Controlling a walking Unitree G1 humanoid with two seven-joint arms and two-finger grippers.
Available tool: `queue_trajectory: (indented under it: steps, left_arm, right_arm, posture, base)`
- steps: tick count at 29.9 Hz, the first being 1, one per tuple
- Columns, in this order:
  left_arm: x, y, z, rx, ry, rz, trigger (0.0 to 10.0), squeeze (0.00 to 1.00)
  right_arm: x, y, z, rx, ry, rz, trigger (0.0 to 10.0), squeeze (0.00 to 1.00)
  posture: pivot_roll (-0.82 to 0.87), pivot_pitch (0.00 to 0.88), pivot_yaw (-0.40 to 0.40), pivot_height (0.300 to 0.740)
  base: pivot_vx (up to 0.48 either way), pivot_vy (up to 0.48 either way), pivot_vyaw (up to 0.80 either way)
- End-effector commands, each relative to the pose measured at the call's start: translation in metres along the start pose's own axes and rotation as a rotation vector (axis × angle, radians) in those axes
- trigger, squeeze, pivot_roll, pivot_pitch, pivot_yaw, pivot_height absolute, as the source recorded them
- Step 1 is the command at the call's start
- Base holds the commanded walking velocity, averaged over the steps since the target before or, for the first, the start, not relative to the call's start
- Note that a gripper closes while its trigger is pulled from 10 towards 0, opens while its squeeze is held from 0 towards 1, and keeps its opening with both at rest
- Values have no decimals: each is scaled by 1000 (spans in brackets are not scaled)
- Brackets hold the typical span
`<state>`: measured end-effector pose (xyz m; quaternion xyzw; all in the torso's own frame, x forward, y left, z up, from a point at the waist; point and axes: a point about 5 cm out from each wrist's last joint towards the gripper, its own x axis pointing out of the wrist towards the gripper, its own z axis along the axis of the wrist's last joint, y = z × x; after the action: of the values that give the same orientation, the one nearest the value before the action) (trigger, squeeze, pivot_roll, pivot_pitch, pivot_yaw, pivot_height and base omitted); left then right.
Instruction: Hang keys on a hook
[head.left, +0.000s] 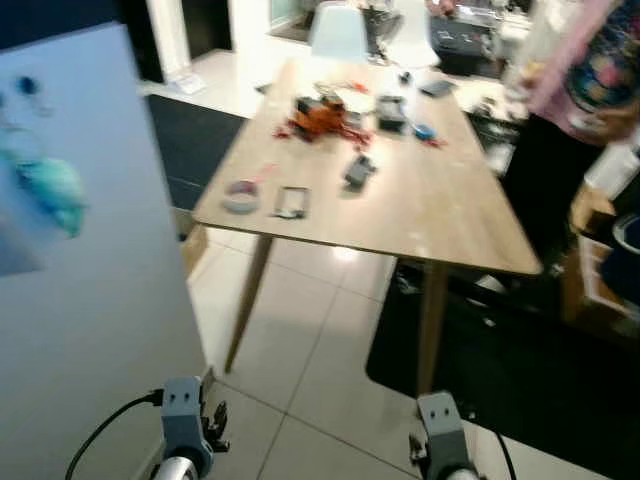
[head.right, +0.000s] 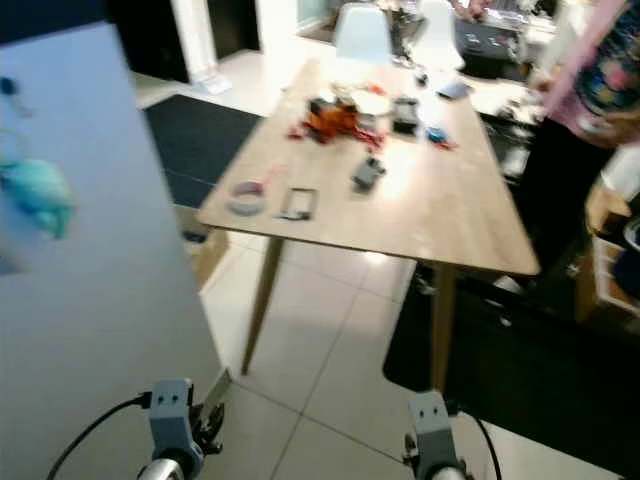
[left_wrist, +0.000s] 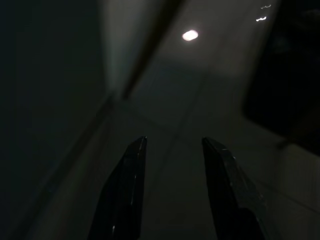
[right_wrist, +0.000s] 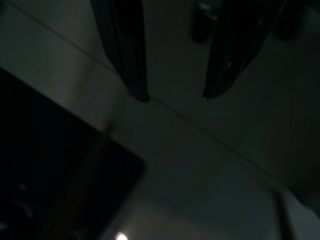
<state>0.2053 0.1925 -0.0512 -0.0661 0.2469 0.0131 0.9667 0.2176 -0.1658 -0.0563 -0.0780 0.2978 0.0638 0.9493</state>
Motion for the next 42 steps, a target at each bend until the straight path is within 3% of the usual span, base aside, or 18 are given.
queue_trajectory:
  steps: [1,11,35,42]
  left_arm:
    - [4,-7,5,-2,-18,-21,10000,0]
    - [4,-7,6,-5,-23,-24,10000,0]
    - [2,-12,6,36,-53,-91,10000,0]
    - [0,-12,4,45,-41,-99,10000,0]
  right_arm:
    - [-5,-8,-10,-9,34,-19,10000,0]
    - [-4,-8,-9,-11,33,-18,10000,0]
    - [-5,-6,-11,-17,34,-15,10000,0]
    - [-6,-6,-12,-18,37,-14,10000,0]
  posture:
    - [17,71,-24,740]
    - [17,70,-24,740]
    - [21,65,-18,740]
    - [20,64,-15,740]
  base:
    - [285,0,0]
    - [280,0,0]
    - [0,0,0]
    - [0,-267,0]
